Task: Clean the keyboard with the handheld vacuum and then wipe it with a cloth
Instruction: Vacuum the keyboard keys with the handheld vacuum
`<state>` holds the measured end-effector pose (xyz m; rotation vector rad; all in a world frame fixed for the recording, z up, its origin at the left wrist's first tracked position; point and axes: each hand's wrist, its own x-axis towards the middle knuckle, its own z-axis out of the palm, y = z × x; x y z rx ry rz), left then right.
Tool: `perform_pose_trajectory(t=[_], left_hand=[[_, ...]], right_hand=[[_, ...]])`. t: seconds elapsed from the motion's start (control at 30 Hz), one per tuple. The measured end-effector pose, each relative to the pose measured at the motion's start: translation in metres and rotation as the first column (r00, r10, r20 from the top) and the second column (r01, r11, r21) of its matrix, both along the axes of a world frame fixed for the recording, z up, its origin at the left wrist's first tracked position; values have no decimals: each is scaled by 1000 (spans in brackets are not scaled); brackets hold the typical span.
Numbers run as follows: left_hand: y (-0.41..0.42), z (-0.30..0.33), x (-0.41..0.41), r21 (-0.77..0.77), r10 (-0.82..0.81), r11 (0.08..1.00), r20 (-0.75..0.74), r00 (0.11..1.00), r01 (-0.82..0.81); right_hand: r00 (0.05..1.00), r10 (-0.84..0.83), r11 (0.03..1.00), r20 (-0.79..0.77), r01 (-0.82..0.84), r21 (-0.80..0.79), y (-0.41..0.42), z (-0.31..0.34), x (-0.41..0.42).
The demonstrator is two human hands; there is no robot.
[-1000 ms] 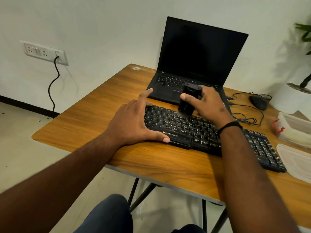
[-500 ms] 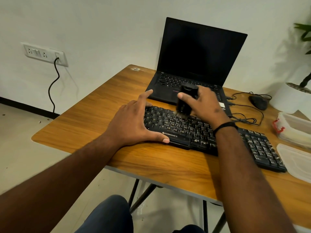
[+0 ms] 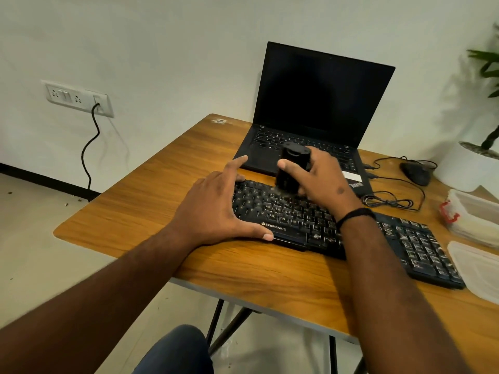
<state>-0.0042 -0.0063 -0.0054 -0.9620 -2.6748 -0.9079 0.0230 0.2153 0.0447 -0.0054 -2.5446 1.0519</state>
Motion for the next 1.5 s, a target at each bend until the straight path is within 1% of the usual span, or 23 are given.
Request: perform_pose_trajectory(t=[0.07, 0.13, 0.23, 0.33, 0.43, 0.47, 0.53, 0.63, 0.73, 0.8, 0.83, 0.9, 0.97, 1.1, 1.17, 1.2, 1.23, 1.27, 1.3, 1.33, 1.37, 1.43, 1.5], left_hand=[[0, 1, 0, -2, 0, 1000, 2, 1000, 0], [0, 1, 0, -5, 0, 1000, 4, 1000, 0], [-1, 0, -1, 0, -3, 1000, 6, 1000, 3], [0, 0, -1, 4, -7, 1000, 9, 1000, 7], [0, 0, -1, 5, -7, 1000, 14, 1000, 7], [-1, 0, -1, 6, -10, 1000, 14, 1000, 10], [-2, 0, -1, 2, -22, 1000, 13, 1000, 22], [-3, 0, -2, -13, -62, 998, 2, 998, 62], [-4, -1, -3, -5, -80, 997, 3, 997, 81], [-4, -1, -3, 0, -76, 997, 9, 997, 76], [-4, -1, -3, 0, -75, 997, 11, 997, 75], [-4, -1, -4, -17, -84, 996, 6, 996, 84], [-6, -1, -4, -57, -116, 992, -6, 993, 115], [-8, 11, -11, -189, -242, 953, -9, 970, 236], [-3, 22, -24, -289, -326, 901, 42, 944, 324], [-1, 31, -31, -316, -360, 870, 114, 926, 377], [4, 39, -40, -281, -389, 855, 210, 897, 436], [9, 47, -51, -186, -429, 852, 288, 856, 490], [16, 53, -64, -58, -479, 852, 315, 819, 520], [23, 58, -77, 62, -504, 858, 298, 811, 510], [30, 63, -87, 145, -501, 865, 265, 824, 480], [42, 63, -108, 216, -475, 875, 217, 853, 433], [49, 56, -117, 196, -486, 872, 224, 845, 449]], right_hand=[[995, -101, 992, 19, 99, 73, 21, 3, 3], [991, -134, 989, 9, 133, 69, 25, 4, 7], [1000, -27, 999, 9, 27, -20, -1, -1, 4], [997, 68, 996, -33, -69, -48, -26, -8, 0], [996, 54, 988, -75, -64, -140, -24, -8, -1], [994, 16, 983, -105, -35, -178, -18, -7, -1], [973, -111, 974, -202, 66, -215, -4, -5, 0], [890, -316, 940, -330, 248, -233, 13, -3, 1], [796, -484, 865, -363, 375, -332, 27, -2, 4], [748, -560, 814, -356, 415, -407, 35, -1, 4], [753, -559, 812, -348, 410, -416, 38, -2, 4], [824, -478, 852, -305, 351, -388, 37, -7, 4], [901, -356, 910, -248, 273, -312, 29, -12, 5], [952, -222, 971, -212, 195, -139, 15, -17, 3], [974, -148, 983, -172, 125, -135, 13, -18, 3], [982, -120, 984, -145, 98, -148, 13, -18, 3], [987, -110, 983, -121, 89, -163, 14, -18, 3], [988, -113, 980, -109, 92, -179, 14, -18, 4], [985, -133, 975, -109, 110, -192, 16, -19, 2], [979, -163, 970, -122, 136, -203, 18, -19, 1], [969, -204, 962, -139, 172, -212, 19, -20, 1], [945, -278, 943, -172, 234, -238, 21, -20, 1], [944, -280, 941, -173, 234, -245, 24, -19, 1]])
